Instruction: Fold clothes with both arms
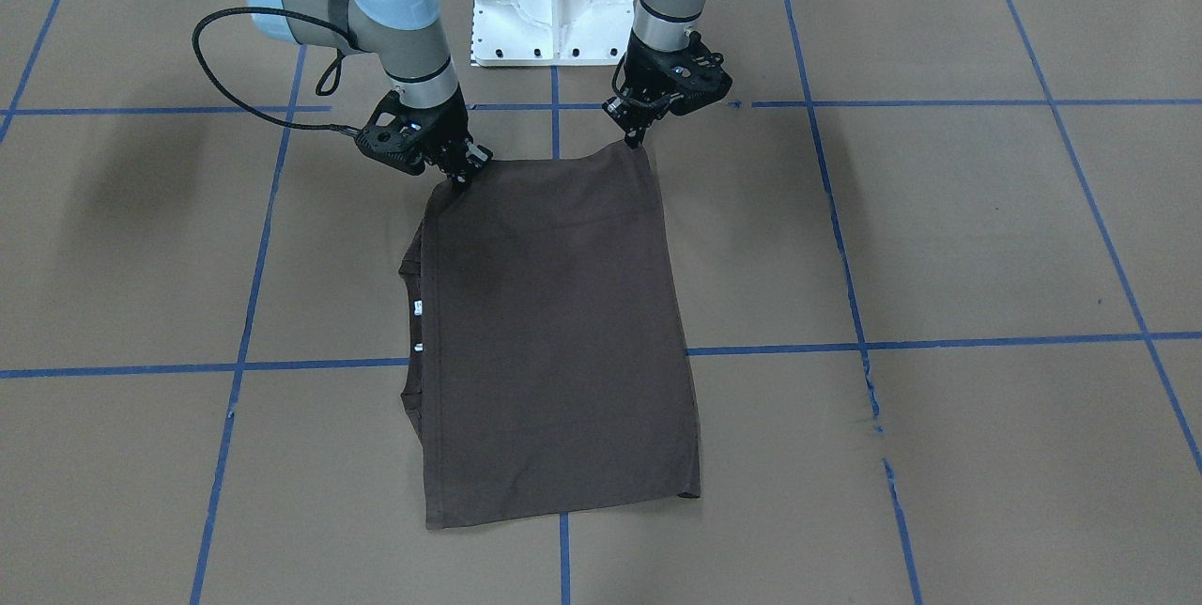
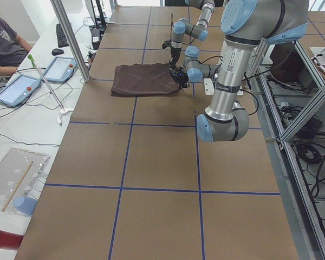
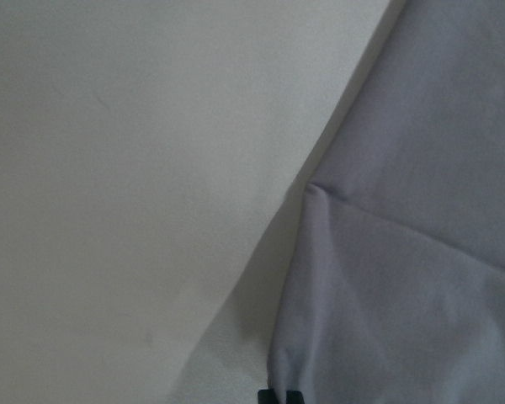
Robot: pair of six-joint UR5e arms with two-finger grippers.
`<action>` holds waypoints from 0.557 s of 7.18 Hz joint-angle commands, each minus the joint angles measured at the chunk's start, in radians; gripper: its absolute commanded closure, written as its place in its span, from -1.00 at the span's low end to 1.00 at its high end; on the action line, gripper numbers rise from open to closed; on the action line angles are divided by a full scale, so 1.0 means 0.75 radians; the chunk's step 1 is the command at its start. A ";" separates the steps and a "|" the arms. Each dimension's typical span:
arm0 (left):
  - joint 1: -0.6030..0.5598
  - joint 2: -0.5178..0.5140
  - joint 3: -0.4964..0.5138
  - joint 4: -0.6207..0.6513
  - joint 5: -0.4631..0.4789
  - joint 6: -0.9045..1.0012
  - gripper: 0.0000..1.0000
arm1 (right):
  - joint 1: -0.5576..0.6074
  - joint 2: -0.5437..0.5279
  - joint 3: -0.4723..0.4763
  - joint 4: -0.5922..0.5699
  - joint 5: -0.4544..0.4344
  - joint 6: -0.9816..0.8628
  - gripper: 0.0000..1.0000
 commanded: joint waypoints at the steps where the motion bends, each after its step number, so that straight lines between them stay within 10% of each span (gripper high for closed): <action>1: 0.067 0.071 -0.183 0.077 0.002 -0.001 1.00 | 0.003 -0.030 0.120 -0.003 0.023 -0.005 1.00; 4: 0.151 0.076 -0.321 0.215 0.002 -0.003 1.00 | -0.056 -0.141 0.301 0.004 0.207 -0.003 1.00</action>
